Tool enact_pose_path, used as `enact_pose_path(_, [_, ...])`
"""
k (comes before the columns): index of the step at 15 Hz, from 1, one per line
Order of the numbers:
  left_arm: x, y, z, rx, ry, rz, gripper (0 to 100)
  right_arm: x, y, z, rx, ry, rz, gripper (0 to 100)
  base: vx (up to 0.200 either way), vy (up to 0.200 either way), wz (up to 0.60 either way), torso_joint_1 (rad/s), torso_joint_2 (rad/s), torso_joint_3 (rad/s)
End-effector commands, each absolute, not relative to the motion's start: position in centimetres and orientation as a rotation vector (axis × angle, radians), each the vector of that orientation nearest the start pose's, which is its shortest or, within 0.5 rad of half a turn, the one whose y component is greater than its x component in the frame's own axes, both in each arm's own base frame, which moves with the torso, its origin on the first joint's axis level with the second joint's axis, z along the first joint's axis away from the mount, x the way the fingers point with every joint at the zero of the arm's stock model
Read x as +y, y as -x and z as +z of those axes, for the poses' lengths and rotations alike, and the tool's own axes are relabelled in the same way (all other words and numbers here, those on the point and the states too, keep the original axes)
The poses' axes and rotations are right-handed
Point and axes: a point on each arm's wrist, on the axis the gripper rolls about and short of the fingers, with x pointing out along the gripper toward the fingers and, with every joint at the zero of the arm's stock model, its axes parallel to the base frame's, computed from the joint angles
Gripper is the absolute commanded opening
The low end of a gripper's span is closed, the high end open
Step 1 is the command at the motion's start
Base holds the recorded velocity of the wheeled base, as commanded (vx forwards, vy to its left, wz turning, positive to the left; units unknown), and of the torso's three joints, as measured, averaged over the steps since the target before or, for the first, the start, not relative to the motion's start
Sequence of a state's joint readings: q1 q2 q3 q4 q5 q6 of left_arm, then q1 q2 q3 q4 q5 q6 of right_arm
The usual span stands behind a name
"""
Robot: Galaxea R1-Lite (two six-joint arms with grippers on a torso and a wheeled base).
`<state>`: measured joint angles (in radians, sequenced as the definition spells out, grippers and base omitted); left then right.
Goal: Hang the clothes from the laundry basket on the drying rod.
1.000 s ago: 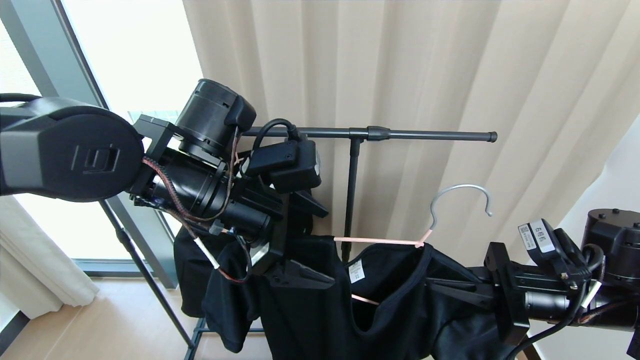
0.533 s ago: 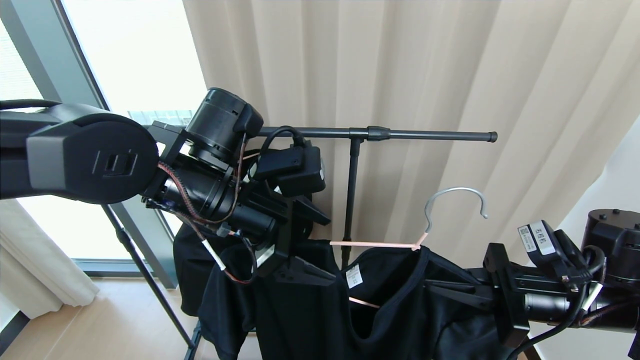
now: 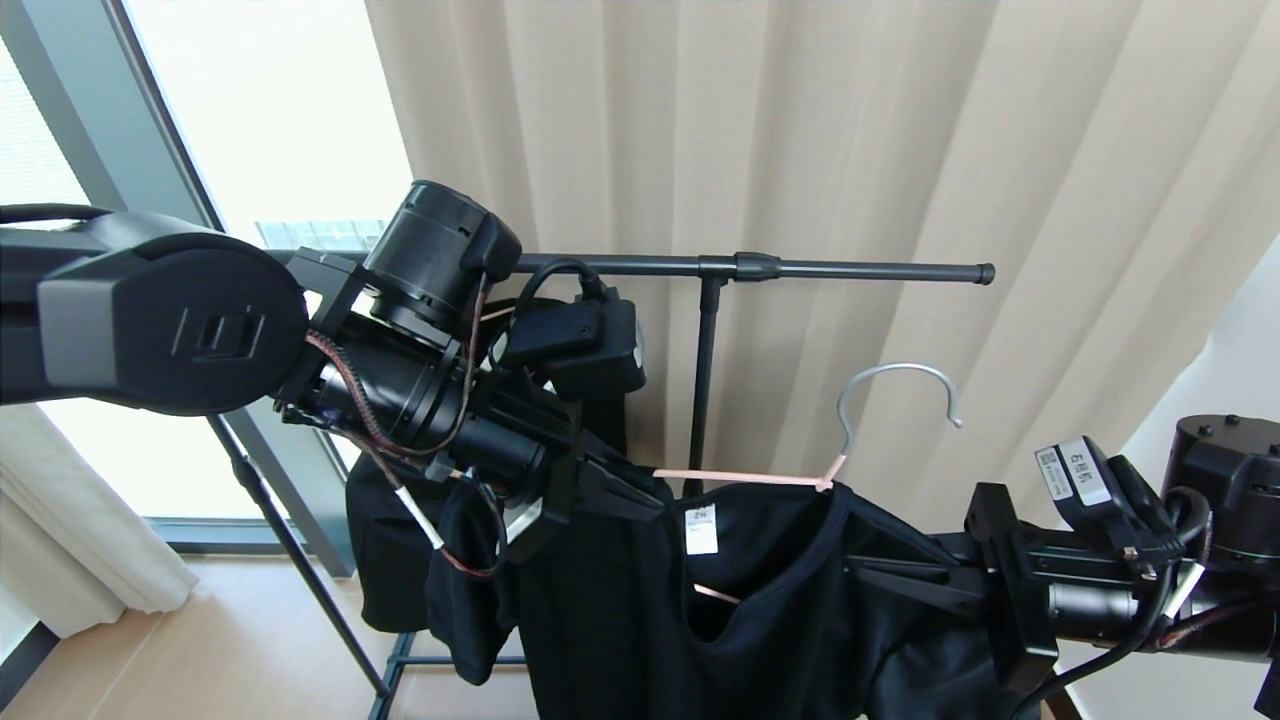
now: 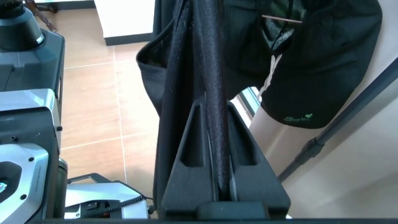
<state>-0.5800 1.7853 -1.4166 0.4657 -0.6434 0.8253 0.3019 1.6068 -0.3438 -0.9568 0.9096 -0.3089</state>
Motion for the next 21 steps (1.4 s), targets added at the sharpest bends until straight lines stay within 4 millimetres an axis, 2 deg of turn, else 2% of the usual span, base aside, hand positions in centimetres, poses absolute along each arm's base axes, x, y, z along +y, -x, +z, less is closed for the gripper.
enact_pose_path(1, [-18.2,-25.5,23.2,0.352,-0.645,-1.434,0,8.4,-20.9,12.7,0.125,0.173,1.229,0,0.0,0.0,0.0,0.0,0.0,0.0])
enact_pose_path(2, [-18.1,-25.3,23.2,0.351,-0.646,-1.434,0,8.3,-20.9,12.6,0.127,0.177,1.223,100,0.0,0.0,0.0,0.0,0.0,0.0])
enact_pose_path(4, [-17.6,-25.1,23.5,0.346,-0.642,-1.421,0,8.4,-21.0,12.9,0.121,0.18,1.209,100,0.0,0.0,0.0,0.0,0.0,0.0])
enact_pose_path(10, [-13.8,-24.1,23.5,0.303,-0.625,-1.313,0,7.1,-20.9,13.9,0.078,0.192,1.15,100,0.0,0.0,0.0,0.0,0.0,0.0])
enact_pose_path(12, [-12.0,-22.8,23.3,0.286,-0.621,-1.265,0,7.0,-21.0,13.8,0.084,0.192,1.145,100,0.0,0.0,0.0,0.0,0.0,0.0])
enact_pose_path(14, [-10.3,-21.7,22.8,0.292,-0.608,-1.221,0,7.0,-21.3,13.4,0.106,0.192,1.115,100,0.0,0.0,0.0,0.0,0.0,0.0])
enact_pose_path(17, [-8.0,-20.2,21.2,0.267,-0.593,-1.133,0,7.3,-22.4,11.6,0.188,0.188,1.064,100,0.0,0.0,0.0,0.0,0.0,0.0])
enact_pose_path(21, [-7.4,-19.1,19.8,0.247,-0.512,-1.083,0,8.0,-23.0,10.4,0.237,0.208,1.035,100,0.0,0.0,0.0,0.0,0.0,0.0])
